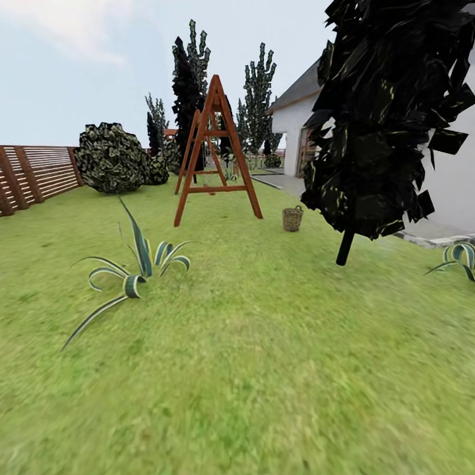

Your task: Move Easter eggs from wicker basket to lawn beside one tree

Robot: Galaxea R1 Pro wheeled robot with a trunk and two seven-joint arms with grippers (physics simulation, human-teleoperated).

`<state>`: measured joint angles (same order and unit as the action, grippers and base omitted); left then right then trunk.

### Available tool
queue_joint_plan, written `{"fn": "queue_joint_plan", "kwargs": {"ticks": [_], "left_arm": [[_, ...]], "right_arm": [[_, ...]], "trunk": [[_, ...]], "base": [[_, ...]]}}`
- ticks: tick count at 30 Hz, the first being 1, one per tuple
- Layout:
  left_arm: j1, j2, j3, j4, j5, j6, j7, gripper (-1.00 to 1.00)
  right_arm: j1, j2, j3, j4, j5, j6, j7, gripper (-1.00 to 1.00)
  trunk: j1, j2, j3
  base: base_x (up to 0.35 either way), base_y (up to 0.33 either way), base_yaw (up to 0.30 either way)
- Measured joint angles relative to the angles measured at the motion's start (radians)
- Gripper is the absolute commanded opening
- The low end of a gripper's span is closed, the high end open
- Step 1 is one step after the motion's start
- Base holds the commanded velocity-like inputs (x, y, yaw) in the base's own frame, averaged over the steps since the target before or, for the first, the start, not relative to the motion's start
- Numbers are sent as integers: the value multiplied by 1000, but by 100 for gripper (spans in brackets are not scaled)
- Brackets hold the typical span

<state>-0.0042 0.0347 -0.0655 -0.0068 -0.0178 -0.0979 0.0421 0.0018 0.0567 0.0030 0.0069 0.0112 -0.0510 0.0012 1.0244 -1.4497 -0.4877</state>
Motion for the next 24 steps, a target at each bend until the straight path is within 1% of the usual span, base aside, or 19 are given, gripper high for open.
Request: {"fn": "queue_joint_plan", "kwargs": {"ticks": [6,17,24], "left_arm": [[0,0,0,0,0,0,0,100],[0,0,0,0,0,0,0,100],[0,0,0,0,0,0,0,100]], "right_arm": [[0,0,0,0,0,0,0,100],[0,0,0,0,0,1,0,100],[0,0,0,0,-1,0,0,100]], "trunk": [[0,0,0],[0,0,0],[0,0,0]], "base": [[338,0,-33],[338,0,-212],[338,0,-39]]}}
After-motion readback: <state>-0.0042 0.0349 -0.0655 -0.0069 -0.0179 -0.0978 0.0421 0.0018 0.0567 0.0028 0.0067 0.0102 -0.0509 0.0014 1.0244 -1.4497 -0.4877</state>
